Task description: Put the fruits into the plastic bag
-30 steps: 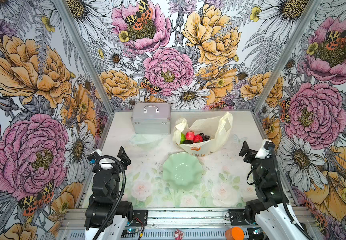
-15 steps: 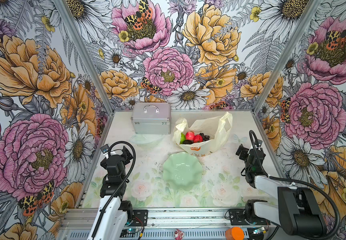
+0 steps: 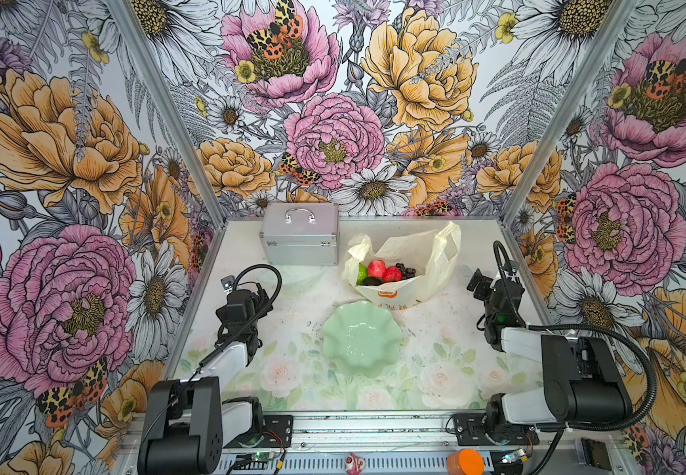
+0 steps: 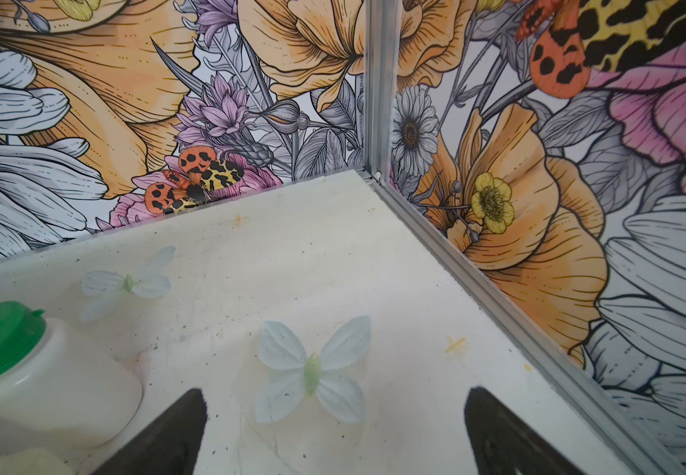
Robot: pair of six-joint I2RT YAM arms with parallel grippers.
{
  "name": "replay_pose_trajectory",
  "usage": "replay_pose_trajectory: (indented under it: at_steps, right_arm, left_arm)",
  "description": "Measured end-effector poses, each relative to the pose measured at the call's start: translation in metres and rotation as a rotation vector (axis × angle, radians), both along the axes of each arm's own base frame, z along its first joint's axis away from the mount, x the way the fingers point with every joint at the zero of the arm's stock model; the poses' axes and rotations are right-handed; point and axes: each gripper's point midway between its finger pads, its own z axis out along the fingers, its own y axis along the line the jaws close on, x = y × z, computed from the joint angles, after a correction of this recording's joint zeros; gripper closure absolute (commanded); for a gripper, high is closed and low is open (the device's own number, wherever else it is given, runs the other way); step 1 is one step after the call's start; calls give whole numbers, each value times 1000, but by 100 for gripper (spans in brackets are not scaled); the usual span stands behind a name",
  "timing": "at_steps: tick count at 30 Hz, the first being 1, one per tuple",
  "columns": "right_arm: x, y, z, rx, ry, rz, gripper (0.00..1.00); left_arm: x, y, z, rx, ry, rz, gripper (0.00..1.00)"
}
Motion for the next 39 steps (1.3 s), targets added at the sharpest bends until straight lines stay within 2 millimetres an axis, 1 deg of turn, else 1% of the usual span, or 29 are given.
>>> replay_pose_trajectory:
  at_steps: [4, 7, 10, 12, 14, 16, 17, 20, 22, 24, 29, 39]
  right_arm:
    - [-7, 6, -6, -10, -10, 27, 1]
    - [-11, 13, -10, -22, -29, 62, 0]
    - [-11, 20, -20, -29, -32, 102, 0]
    - [-10, 24, -28, -31, -12, 129, 1]
    - [-9, 28, -28, -33, -15, 148, 0]
    - [-7, 30, -26, -36, -19, 163, 0]
    - [-4, 30, -24, -36, -21, 167, 0]
    - [5, 31, -17, -38, -23, 175, 1]
    - [12, 34, -10, -45, -33, 182, 0]
    - [14, 36, -8, -47, -35, 188, 0]
    - [13, 37, -14, -48, -9, 194, 1]
    - [11, 38, -18, -57, 11, 191, 0]
  left_arm:
    - [23, -9, 8, 39, -55, -58, 1]
    - [38, -24, 15, 68, -104, -152, 1]
    - [49, -37, 20, 88, -162, -237, 1]
    - [50, -43, 19, 95, -200, -277, 1]
    - [47, -46, 10, 95, -213, -300, 1]
    - [44, -42, 2, 90, -206, -294, 1]
    - [44, -38, 2, 88, -212, -283, 1]
    - [46, -32, 11, 86, -250, -260, 1]
    - [47, -31, 15, 90, -261, -253, 1]
    - [49, -33, 18, 98, -267, -246, 1]
    - [55, -41, 24, 113, -275, -242, 1]
    - [54, -37, 22, 136, -255, -221, 1]
